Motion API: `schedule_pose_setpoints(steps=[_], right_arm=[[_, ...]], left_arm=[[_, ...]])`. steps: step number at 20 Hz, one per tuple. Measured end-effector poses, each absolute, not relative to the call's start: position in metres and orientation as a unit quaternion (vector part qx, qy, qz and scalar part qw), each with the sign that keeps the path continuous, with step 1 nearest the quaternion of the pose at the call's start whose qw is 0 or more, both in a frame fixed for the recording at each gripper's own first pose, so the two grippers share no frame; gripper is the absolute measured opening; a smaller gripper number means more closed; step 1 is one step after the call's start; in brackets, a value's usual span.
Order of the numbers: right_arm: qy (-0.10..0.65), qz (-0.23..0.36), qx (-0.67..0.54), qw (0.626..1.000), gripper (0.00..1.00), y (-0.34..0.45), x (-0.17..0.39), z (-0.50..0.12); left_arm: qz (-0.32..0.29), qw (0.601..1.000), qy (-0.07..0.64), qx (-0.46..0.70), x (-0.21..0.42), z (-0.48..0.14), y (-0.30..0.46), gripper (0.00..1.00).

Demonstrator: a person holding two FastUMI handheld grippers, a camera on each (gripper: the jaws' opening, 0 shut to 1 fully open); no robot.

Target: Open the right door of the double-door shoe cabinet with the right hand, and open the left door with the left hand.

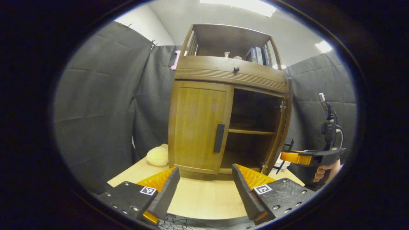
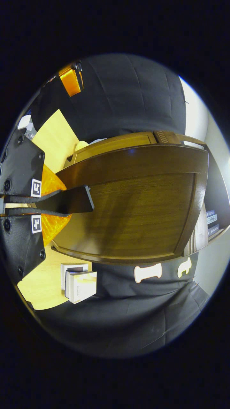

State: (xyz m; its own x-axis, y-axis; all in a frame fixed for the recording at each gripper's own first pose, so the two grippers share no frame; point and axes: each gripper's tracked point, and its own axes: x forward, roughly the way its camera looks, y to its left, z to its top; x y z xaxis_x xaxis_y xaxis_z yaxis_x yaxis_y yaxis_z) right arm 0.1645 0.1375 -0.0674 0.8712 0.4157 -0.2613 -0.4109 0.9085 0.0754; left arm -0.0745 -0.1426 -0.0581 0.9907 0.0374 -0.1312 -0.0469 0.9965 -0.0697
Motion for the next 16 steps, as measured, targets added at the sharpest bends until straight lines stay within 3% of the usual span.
schedule_pose_setpoints(steps=[11,12,16], right_arm=[[0.120,0.219,0.016,0.968,0.06,0.135,0.170,-0.064],[0.119,0.214,0.012,0.970,0.02,0.133,0.172,-0.064],[0.104,0.210,0.015,0.972,0.06,0.128,0.180,-0.062]], left_arm=[[0.030,0.995,0.065,-0.072,-0.076,-0.060,-0.176,0.95],[0.033,0.995,0.064,-0.074,-0.075,-0.058,-0.176,0.95],[0.038,0.996,0.065,-0.055,-0.071,-0.046,-0.176,0.95]])
